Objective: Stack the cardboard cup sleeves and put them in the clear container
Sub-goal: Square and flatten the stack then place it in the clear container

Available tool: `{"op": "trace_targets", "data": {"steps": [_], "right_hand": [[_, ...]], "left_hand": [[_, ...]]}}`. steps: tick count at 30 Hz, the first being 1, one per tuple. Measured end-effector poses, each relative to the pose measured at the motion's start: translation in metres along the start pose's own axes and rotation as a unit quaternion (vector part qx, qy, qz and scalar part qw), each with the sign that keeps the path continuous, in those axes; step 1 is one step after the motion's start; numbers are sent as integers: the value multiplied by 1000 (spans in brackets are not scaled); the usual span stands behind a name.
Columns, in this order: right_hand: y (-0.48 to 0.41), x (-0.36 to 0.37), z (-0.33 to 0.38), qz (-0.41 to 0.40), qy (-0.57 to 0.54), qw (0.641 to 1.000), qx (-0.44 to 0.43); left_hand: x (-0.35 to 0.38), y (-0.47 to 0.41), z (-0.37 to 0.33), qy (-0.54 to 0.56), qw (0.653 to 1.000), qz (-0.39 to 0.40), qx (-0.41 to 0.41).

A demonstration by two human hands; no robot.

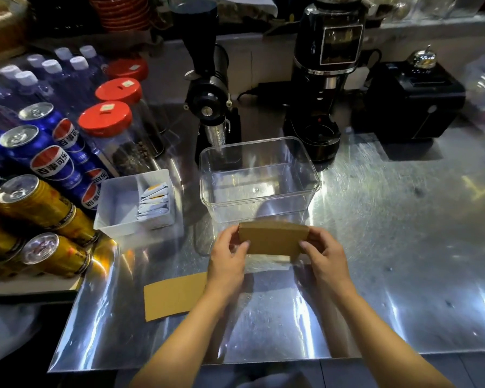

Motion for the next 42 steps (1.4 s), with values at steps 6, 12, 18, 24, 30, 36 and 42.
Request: {"op": "trace_targets", "data": {"steps": [6,12,18,24,30,36,42], "right_hand": [[-6,58,41,83,-88,992,30],[25,134,38,196,-113,964,137],[55,173,22,253,-38,944,206],[67,186,13,269,32,937,218],[62,176,2,224,106,944,218],[65,171,0,204,201,932,224],[64,167,0,226,81,935,263]], "left_hand": [[-70,-22,-20,-14,999,-49,-17],[-133,5,28,72,981,-37,-178],[-166,46,78,57,957,-20,-283],[-167,66,102,44,945,-14,-324],[-162,67,107,42,943,-8,-331],[-149,70,112,60,930,39,-360],[-127,63,110,133,916,51,-375]]}}
Point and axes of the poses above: each hand's wrist, its own y-axis away from the middle knuckle, its own x-axis out of the palm, z = x × y, the point moved 9 cm from there along -y, towards the middle knuckle, and after that the axes turned 3 degrees about x, right-handed, at the moved point
